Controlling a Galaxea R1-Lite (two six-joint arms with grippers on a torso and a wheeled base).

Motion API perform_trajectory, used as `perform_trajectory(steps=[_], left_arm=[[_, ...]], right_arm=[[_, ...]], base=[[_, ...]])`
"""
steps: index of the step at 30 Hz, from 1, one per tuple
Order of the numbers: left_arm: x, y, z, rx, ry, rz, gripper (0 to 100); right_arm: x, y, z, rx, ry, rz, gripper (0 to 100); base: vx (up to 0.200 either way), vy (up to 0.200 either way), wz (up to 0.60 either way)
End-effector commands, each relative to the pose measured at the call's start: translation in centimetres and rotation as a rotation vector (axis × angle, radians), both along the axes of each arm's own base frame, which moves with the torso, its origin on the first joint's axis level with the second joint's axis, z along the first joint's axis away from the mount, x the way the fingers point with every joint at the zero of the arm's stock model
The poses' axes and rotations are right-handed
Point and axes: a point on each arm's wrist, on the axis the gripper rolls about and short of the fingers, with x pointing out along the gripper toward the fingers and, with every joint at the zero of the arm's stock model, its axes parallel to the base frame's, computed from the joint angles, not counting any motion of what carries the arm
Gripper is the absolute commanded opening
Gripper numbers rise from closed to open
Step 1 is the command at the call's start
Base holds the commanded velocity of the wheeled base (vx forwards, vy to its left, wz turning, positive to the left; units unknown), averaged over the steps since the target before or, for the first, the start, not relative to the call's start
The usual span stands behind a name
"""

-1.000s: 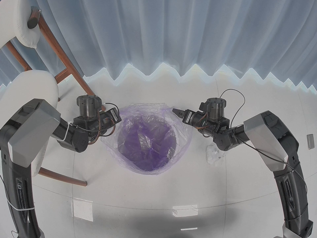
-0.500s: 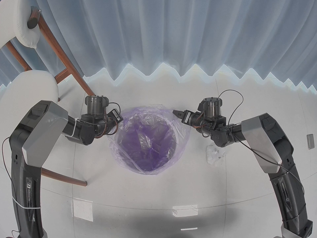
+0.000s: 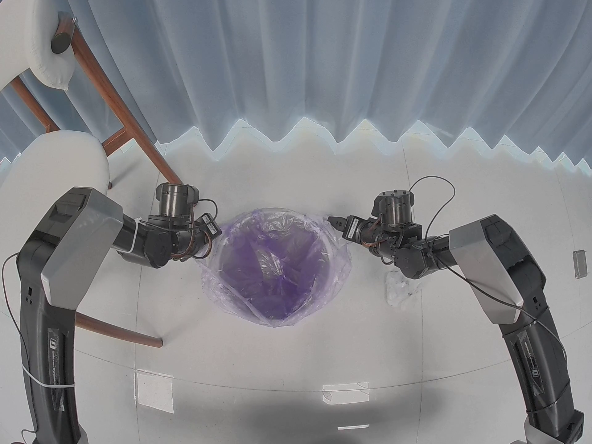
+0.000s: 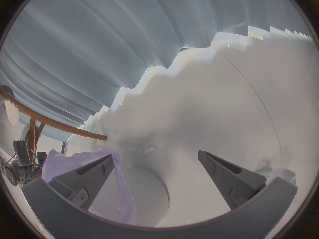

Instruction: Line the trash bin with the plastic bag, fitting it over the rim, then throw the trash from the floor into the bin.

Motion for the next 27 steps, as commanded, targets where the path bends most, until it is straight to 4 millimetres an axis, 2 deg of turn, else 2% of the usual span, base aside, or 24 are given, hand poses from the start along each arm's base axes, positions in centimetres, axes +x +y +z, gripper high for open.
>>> perform_trajectory(steps=[1,7,10,14,15,17,19,20,21,22,24,27], left_arm=[[0.0,0.1,0.0,-0.001,0.003,0.002,0],[-0.1,-0.4,0.2,-0.005,-0.007,-0.004,0],[-0.4,-0.3,2.1,-0.011,-0.047,0.005,0],[-1.9,-0.1,2.9,-0.001,-0.034,0.002,0],[-2.2,-0.1,3.1,0.001,-0.036,-0.001,100],[-2.7,0.0,3.5,0.001,-0.038,0.000,100],[-3.9,0.3,4.8,-0.008,-0.056,-0.004,100],[-3.9,0.3,4.8,-0.008,-0.056,-0.004,100],[-5.4,0.7,5.9,-0.015,-0.068,-0.008,100],[-5.4,0.7,5.9,-0.015,-0.068,-0.008,100],[-7.4,1.2,7.4,-0.019,-0.095,-0.007,100],[-9.0,1.5,8.4,-0.018,-0.107,-0.010,100]], right_arm=[[-0.1,-0.1,-0.4,-0.008,0.013,0.002,100],[-0.1,-0.2,-0.4,-0.011,0.018,-0.001,100],[0.0,-0.5,0.6,-0.002,-0.003,-0.016,100],[-0.1,-0.6,2.3,0.010,-0.037,-0.039,100],[-0.2,-0.7,3.1,0.015,-0.050,-0.055,100],[-0.7,-1.0,4.4,0.030,-0.053,-0.077,100],[-1.4,-1.9,6.1,0.051,-0.049,-0.093,100],[-1.4,-1.9,6.1,0.051,-0.049,-0.093,100],[-2.4,-2.5,7.1,0.056,-0.035,-0.098,100],[-2.4,-2.5,7.1,0.056,-0.035,-0.098,100],[-4.0,-3.4,7.6,0.044,-0.008,-0.103,100],[-5.4,-3.9,7.8,0.043,-0.005,-0.092,100]], base=[[0.000,0.000,0.00],[0.000,0.000,0.00],[0.000,0.000,0.00],[0.000,0.000,0.00],[0.000,0.000,0.00],[0.000,0.000,0.00],[0.000,0.000,0.00],[0.000,0.000,0.00],[0.000,0.000,0.00],[0.000,0.000,0.00],[0.000,0.000,0.00],[0.000,0.000,0.00]])
